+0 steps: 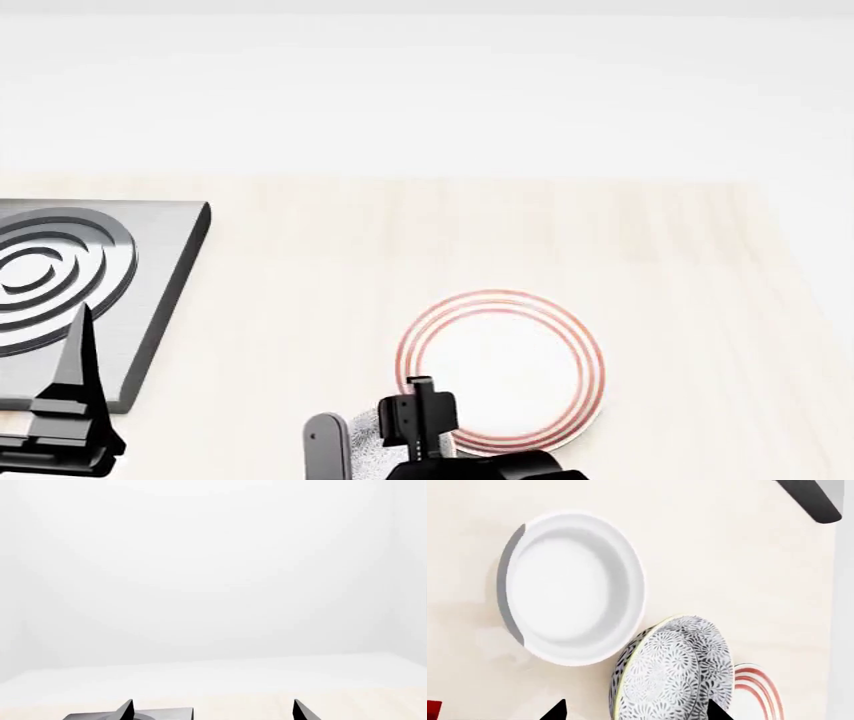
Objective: Pick the akita bowl between the plate and the ramekin and place it on the plate.
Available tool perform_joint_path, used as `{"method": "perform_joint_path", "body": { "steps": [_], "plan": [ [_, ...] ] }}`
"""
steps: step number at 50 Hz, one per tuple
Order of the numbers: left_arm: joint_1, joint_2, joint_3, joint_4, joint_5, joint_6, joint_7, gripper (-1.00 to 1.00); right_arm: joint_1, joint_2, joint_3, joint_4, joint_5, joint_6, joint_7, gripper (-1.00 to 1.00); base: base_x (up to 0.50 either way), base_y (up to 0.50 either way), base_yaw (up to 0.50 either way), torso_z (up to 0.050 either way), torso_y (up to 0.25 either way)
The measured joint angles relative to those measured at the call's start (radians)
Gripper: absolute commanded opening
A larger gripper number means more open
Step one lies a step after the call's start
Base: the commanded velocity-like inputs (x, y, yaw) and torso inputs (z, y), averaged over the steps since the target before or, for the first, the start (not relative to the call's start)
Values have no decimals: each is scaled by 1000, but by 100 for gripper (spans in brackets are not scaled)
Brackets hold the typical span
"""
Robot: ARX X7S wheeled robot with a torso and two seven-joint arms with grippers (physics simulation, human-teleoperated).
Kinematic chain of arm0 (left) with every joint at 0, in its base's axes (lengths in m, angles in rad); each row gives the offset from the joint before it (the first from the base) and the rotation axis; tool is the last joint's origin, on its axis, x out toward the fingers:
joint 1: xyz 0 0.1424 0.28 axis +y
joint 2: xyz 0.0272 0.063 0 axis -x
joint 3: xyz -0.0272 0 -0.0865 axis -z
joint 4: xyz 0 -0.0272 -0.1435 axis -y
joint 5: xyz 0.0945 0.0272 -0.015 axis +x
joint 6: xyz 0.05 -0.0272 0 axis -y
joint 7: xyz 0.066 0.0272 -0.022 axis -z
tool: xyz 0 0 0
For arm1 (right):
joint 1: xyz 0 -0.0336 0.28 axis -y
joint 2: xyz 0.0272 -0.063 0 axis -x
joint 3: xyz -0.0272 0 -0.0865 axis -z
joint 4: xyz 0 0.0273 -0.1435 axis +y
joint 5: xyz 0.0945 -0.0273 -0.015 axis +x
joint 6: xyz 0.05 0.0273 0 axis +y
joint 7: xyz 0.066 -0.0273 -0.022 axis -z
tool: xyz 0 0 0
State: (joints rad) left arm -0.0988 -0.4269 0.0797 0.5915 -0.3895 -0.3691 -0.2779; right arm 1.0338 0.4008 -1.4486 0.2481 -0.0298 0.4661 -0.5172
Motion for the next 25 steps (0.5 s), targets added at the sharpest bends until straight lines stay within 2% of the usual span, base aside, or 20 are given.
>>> {"method": "perform_joint_path", "body": {
  "steps": [1, 2, 25],
  "plan": [
    [0, 0, 0, 0, 0, 0, 0, 100, 0, -1, 0, 3, -1, -1, 1, 100, 0, 0, 0, 0, 0],
    [0, 0, 0, 0, 0, 1, 0, 100, -1, -2, -1, 7, -2, -3, 2, -100, 0, 0, 0, 0, 0],
    [-2, -7, 3, 6, -3, 0, -7, 100, -3, 5, -13, 10, -12, -24, 17, -100, 0, 0, 0, 0, 0]
  ]
}}
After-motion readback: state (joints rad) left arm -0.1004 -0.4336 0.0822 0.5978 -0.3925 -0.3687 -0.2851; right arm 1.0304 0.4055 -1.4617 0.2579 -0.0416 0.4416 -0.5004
